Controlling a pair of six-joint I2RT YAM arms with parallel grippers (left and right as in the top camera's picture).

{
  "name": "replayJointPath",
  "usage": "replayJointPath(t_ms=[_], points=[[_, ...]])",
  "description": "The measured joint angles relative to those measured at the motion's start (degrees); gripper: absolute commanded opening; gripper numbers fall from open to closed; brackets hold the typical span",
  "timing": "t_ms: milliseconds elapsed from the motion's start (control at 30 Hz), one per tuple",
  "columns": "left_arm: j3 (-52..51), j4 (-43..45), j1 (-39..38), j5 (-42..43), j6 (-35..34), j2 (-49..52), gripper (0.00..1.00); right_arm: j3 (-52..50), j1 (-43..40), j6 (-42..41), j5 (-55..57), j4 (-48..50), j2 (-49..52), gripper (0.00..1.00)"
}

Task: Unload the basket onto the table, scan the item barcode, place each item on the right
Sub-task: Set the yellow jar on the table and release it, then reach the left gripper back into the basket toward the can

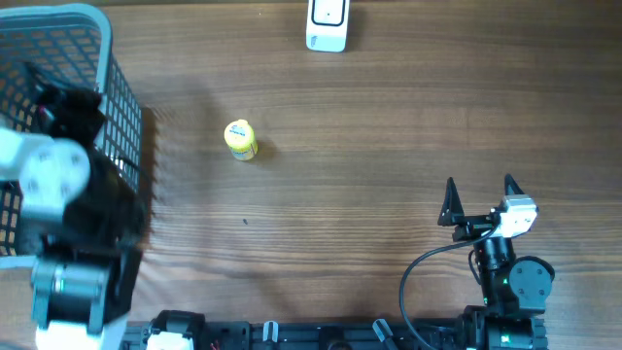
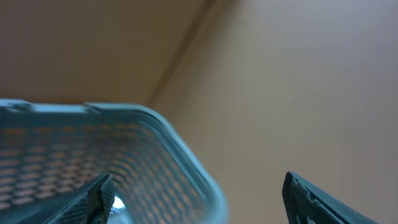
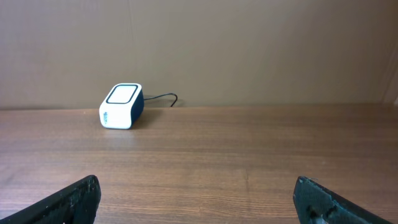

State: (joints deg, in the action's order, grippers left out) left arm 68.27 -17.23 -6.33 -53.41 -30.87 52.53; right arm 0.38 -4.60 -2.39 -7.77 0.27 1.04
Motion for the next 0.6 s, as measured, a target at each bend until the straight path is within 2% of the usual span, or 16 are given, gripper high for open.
replayJointPath(t_ms=[133,300,467,600], points=[[0.0,1.4,7.8,0.7,-0.6,7.2,0.86,0.0,0.0,0.0,0.0,0.0,0.0,1.00],[-0.1,-1.4,15.8,6.1,-6.1,14.4,0.86,0.0,0.0,0.0,0.0,0.0,0.0,1.00],[-0.1,-9.2,26.1,19.7,-18.7,18.8,0.86,0.0,0.0,0.0,0.0,0.0,0.0,1.00],[-0.1,-12.7,32.5,28.9,-24.4,21.6,0.92,0.0,0.0,0.0,0.0,0.0,0.0,1.00]])
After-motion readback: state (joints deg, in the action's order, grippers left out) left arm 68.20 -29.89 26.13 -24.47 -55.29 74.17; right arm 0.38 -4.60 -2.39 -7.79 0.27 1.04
